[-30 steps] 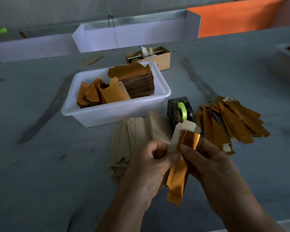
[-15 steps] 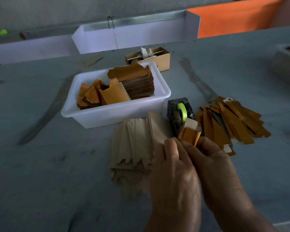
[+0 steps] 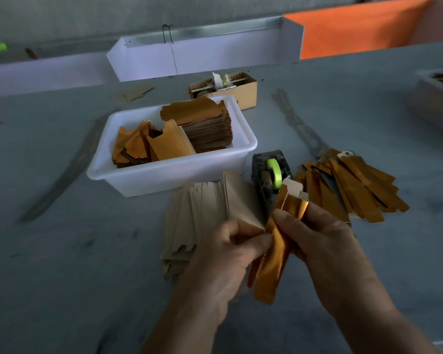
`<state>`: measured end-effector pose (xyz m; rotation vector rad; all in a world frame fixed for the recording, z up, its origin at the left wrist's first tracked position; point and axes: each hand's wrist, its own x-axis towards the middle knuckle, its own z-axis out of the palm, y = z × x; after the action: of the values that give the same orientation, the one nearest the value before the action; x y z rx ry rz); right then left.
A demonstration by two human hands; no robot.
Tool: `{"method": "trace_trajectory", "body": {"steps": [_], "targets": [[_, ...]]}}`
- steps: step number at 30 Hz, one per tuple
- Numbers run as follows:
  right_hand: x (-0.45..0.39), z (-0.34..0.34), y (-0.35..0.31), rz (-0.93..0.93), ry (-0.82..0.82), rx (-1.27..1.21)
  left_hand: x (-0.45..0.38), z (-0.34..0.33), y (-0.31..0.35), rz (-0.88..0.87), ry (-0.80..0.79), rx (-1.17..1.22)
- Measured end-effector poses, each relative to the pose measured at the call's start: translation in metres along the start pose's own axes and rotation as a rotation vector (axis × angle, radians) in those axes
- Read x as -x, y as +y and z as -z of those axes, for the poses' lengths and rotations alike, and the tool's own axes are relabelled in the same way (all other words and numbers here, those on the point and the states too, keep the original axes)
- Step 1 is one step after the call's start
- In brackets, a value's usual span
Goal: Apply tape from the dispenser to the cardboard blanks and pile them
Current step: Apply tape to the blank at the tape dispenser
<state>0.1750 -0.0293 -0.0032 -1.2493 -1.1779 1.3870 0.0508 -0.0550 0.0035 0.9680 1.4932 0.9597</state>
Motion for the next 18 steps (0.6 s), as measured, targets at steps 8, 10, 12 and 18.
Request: {"method": "trace_trajectory", "body": {"steps": [8, 10, 12, 18], "targets": [[-0.028, 0.042, 0.001, 0.09, 0.272, 0.259, -0.011, 0.008, 0.0, -0.028, 0.102, 0.425], [-0.034, 0.044, 0.005, 0.024, 0.197, 0.297, -0.011, 0.005, 0.0, -0.044, 0.103, 0.415], [-0.038, 0.042, 0.007, 0.004, 0.173, 0.321, -0.013, 0.003, 0.0, -0.036, 0.124, 0.384], [-0.045, 0.03, 0.004, 0.042, 0.133, 0.5, -0.02, -0.01, -0.009, -0.009, 0.128, 0.301]]}}
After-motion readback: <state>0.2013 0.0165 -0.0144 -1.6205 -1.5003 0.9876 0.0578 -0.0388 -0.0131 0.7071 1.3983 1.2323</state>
